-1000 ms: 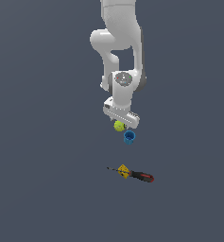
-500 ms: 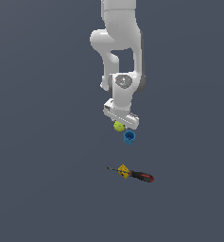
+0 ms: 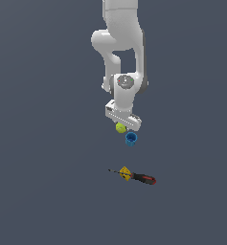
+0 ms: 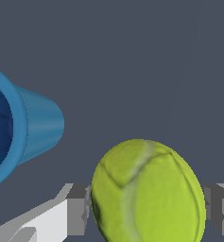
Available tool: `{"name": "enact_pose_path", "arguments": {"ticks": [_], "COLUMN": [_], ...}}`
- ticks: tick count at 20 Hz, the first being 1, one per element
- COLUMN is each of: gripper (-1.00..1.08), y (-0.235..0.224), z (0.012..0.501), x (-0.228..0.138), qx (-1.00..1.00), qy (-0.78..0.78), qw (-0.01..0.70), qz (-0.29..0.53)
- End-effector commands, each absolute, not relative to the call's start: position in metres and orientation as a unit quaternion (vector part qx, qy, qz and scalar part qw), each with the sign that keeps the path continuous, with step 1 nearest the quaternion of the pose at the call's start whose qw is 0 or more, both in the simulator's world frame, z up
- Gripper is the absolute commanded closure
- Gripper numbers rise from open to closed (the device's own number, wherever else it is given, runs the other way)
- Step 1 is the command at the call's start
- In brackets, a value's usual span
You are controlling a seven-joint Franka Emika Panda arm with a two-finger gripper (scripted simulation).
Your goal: Pick up a designated object from a clutter of objects.
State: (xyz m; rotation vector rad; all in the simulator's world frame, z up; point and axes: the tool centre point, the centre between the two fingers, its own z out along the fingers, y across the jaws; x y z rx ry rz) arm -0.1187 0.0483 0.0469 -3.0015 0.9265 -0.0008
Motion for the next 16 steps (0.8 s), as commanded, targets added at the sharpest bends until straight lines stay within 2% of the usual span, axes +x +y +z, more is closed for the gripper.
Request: {"name": "enact_pose_path", "arguments": {"ticks": [1,9,16], "gripper": [1.08,1.08,1.08], "y": [0.050,0.061,0.079], "z": [0.050,0.078,0.124], "x": [-0.117,-0.105,-0.086], "qx": [-0.956,-0.956,-0.955], "qy": [0.295,0.295,0.295], "qw": [0.000,0.000,0.000], "qz": [-0.001,-0.001,-0.001]}}
